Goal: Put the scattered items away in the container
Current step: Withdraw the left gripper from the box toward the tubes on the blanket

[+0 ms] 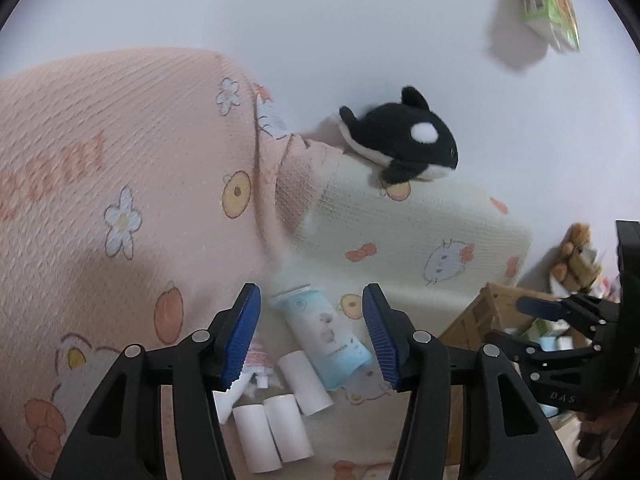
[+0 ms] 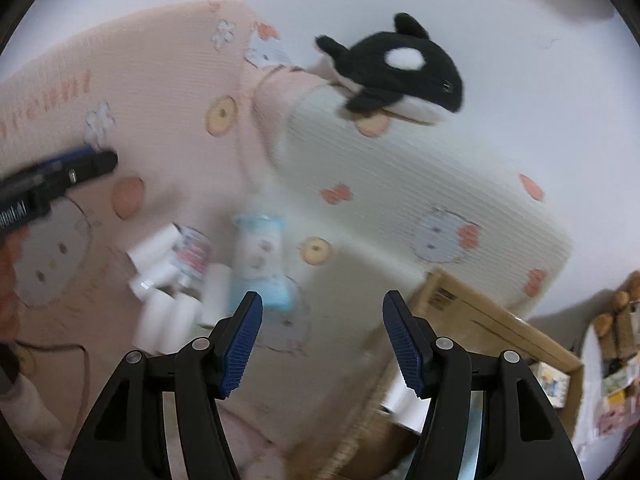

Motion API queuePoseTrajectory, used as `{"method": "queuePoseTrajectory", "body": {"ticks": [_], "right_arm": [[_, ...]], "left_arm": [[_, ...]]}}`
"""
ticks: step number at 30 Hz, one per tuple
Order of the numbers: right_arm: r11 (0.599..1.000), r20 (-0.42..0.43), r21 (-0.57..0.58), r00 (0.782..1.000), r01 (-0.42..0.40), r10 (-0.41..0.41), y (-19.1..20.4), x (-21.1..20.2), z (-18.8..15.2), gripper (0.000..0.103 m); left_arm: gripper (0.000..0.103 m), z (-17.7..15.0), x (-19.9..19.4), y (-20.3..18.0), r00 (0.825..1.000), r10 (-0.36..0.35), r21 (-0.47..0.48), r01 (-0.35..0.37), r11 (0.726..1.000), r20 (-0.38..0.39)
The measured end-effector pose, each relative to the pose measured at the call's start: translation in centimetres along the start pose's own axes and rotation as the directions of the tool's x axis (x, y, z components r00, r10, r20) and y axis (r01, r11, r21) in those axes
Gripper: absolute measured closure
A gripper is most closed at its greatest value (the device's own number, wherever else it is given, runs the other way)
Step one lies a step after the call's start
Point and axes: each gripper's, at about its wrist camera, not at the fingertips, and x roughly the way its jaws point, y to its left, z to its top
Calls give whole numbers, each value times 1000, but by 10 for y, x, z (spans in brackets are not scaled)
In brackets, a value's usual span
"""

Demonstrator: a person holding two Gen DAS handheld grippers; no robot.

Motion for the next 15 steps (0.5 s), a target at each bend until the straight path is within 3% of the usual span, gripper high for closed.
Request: {"method": "queuePoseTrajectory", "body": {"ticks": [5, 8, 9, 11, 14, 15], "right_arm": [[987, 134, 73, 983, -140, 129, 16, -9, 10, 29], [966, 260, 132, 948, -220, 181, 22, -9, 3, 26], [953, 310, 142, 927, -266, 212, 26, -8, -1, 26], [943, 350, 113, 901, -314, 258, 37, -5, -6, 25], [953, 380, 57, 889, -297, 254, 58, -3, -12, 19], [968, 377, 19, 898, -250, 224, 68, -1, -13, 16]], "left_arm": [[42, -8, 7, 21, 1000, -23, -72, 22, 997, -6], [42, -11, 14, 31, 1000, -11, -136, 10, 991, -9], [42, -13, 14, 35, 1000, -8, -161, 6, 987, -8], [42, -15, 14, 41, 999, -44, -192, 45, 980, 13], [42, -18, 14, 46, 998, -56, -184, 60, 981, 28], [42, -19, 16, 46, 999, -42, -178, 46, 983, 27]]}}
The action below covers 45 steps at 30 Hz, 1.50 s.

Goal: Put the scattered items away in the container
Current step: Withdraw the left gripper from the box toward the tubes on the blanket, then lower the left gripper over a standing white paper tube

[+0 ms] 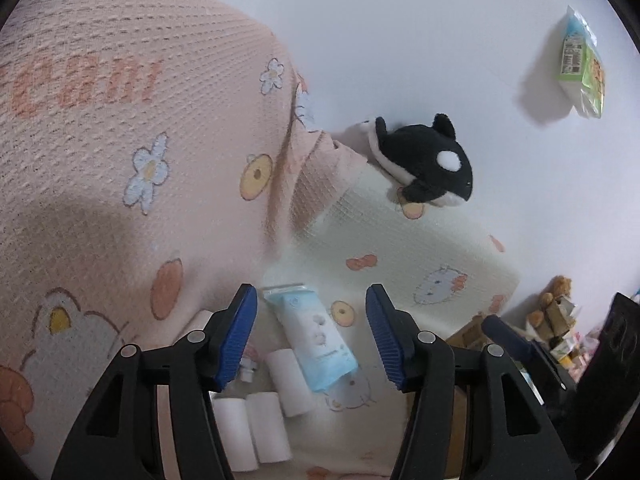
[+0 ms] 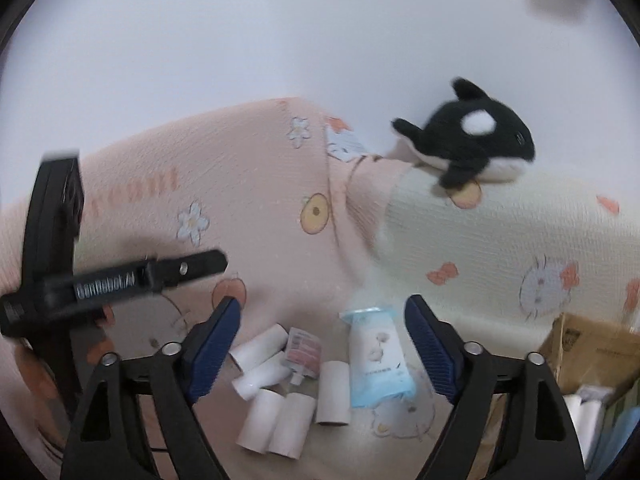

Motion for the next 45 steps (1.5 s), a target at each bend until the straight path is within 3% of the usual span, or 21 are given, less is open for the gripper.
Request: {"method": "queuePoseTrajectory", "body": {"ticks": [2, 4, 8, 11, 14, 18, 25, 29, 32, 34, 37, 39, 40, 43, 45], "right_arm": [[989, -19, -93, 993, 116, -119, 14, 11, -6, 14], [978, -50, -132, 984, 164, -172, 19, 22, -13, 14], [989, -119, -89, 985, 117, -127, 14, 46, -29, 14], [981, -175, -101, 968, 166, -181, 11, 69, -38, 14], [995, -215, -32, 972, 91, -96, 1, 78, -48, 14], [994, -286, 111, 957, -16, 47, -13, 97, -63, 14], [952, -380, 301, 908, -59, 176, -38, 129, -100, 14], [937, -396, 343, 895, -64, 206, -46, 139, -109, 14], [865, -395, 486, 851, -126, 346, -58, 156, -124, 14], [814, -416, 572, 820, -100, 393, -70, 170, -137, 14], [721, -392, 688, 795, -80, 463, -86, 185, -158, 14], [651, -367, 754, 766, -86, 527, -91, 193, -171, 14], [617, -323, 780, 777, -105, 541, -95, 192, -175, 13], [554, -267, 822, 771, -131, 578, -103, 193, -183, 13], [565, -274, 814, 770, -134, 576, -100, 192, -183, 13]], "left_arm": [[42, -3, 8, 4, 998, 50, 11, -50, 999, -32], [42, -5, 19, 10, 995, 66, 8, -66, 998, -80], [42, -13, 31, 26, 993, 47, -35, -51, 998, -111], [42, -17, 41, 32, 990, 26, -53, -33, 998, -139], [42, -23, 50, 34, 986, 0, -52, -8, 999, -167], [42, -33, 71, 38, 969, -74, -76, 58, 995, -236], [42, -53, 109, 45, 935, -89, -128, 47, 991, -344], [42, -60, 123, 43, 920, -97, -127, 52, 991, -379], [42, -65, 143, 39, 894, -110, -125, 61, 990, -435], [42, -67, 158, 37, 868, -106, -112, 58, 992, -486], [42, -67, 173, 36, 845, -88, -84, 51, 995, -528], [43, -67, 181, 37, 828, -83, -72, 51, 996, -555], [43, -67, 184, 37, 821, -82, -65, 54, 996, -565], [43, -70, 188, 39, 798, -79, -50, 61, 997, -598], [43, -71, 191, 39, 783, -82, -48, 67, 997, -617]]}}
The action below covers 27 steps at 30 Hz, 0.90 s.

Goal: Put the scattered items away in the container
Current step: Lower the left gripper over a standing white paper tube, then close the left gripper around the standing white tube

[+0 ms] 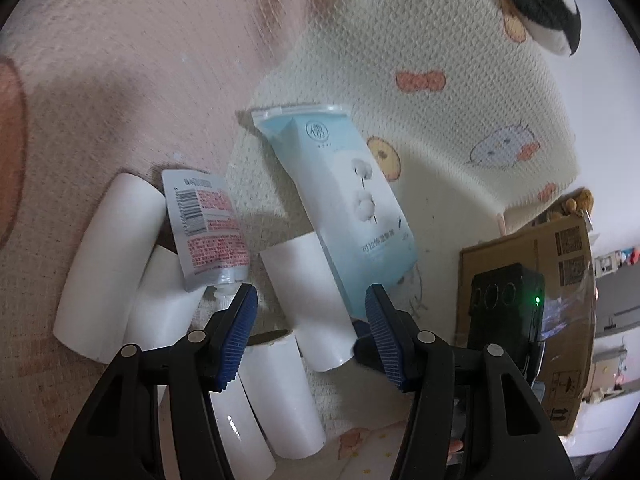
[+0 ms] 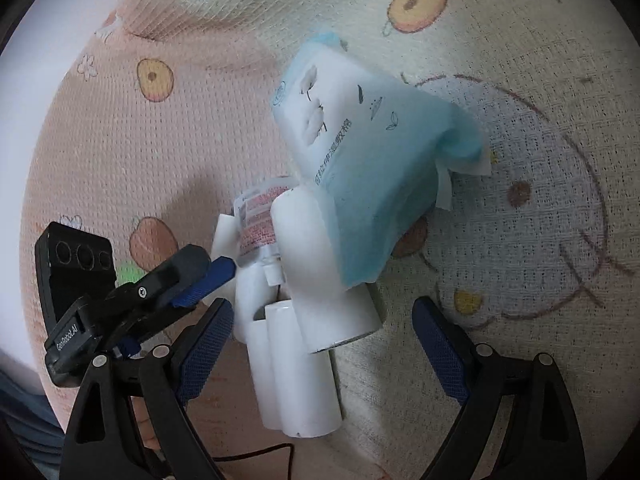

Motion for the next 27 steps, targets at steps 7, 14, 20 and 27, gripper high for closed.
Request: {"method": "queuePoseTrajectory", "body": {"ticks": [7, 14, 20, 27], "right_arm": [[960, 35, -234, 988, 156, -152, 31, 11, -21, 13], [936, 39, -260, 971, 237, -235, 44, 16, -26, 21], [907, 81, -305, 957, 291, -279, 51, 18, -23, 33], [933, 95, -274, 972, 232, -214, 36, 7, -29, 43]], "left_arm": [[43, 11, 16, 0, 997, 20, -3, -20, 1000, -78], [43, 17, 41, -6, 987, 65, 15, -64, 998, -145], [43, 22, 63, -15, 976, 116, 38, -111, 993, -185], [56, 20, 66, -30, 978, 111, 69, -100, 993, -176]]}}
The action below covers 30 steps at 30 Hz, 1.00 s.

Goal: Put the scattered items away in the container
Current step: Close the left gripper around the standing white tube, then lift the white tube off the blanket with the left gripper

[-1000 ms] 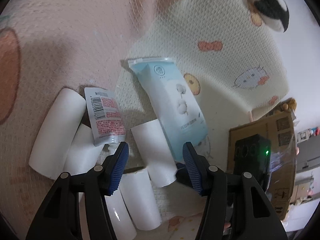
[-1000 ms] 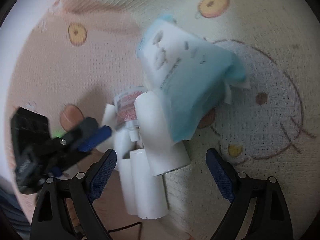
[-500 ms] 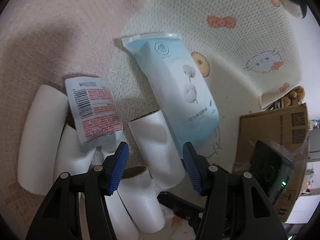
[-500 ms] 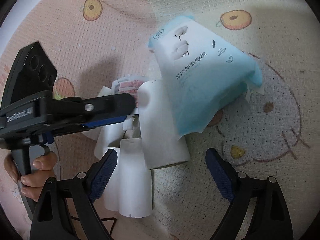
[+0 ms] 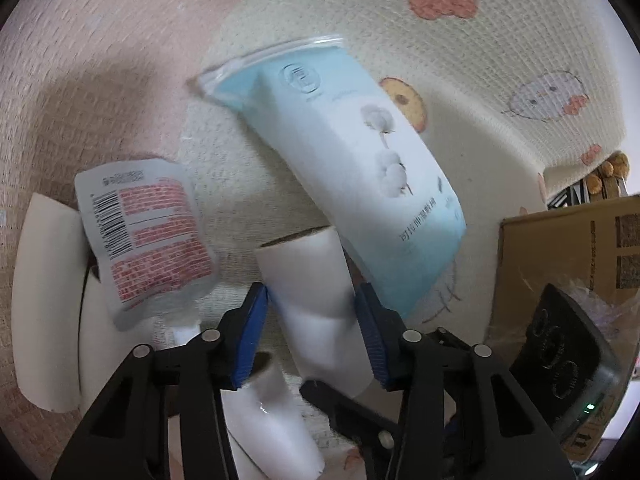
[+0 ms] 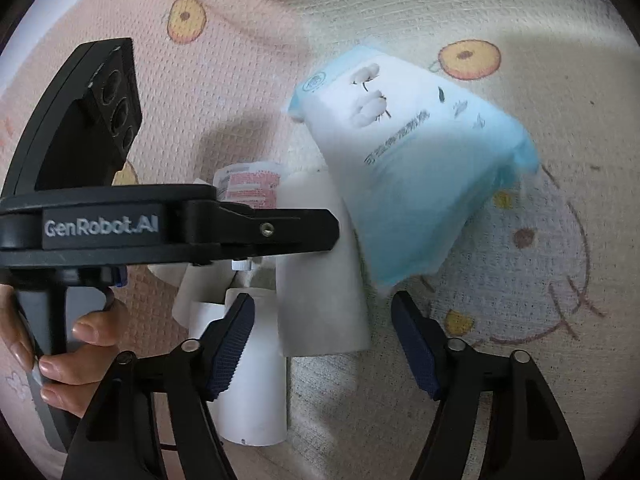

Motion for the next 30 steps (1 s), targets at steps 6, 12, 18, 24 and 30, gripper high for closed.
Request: {"method": "queuePoseTrajectory", "body": {"ticks": [6, 12, 18, 24, 30], "right_arm": [[1000, 12, 25, 1000, -5, 4, -7, -8, -8, 55], [998, -1, -9, 998, 55, -55, 4, -12, -11, 58], [998, -3, -14, 998, 58, -58, -2, -1, 2, 58], [999, -8, 0, 999, 52, -52, -3, 4, 6, 58], [995, -11, -44, 996, 86, -87, 6, -3, 8, 57]], "left_arm": [[65, -6, -3, -18, 999, 13, 72, -16, 997, 35], [63, -7, 2, -26, 1000, 31, 98, -31, 995, 1], [53, -12, 15, -31, 999, 47, 102, -46, 994, -9], [53, -21, 16, -25, 999, 5, 84, -8, 996, 36], [53, -29, 4, -20, 992, -88, 77, 81, 994, 86]]}}
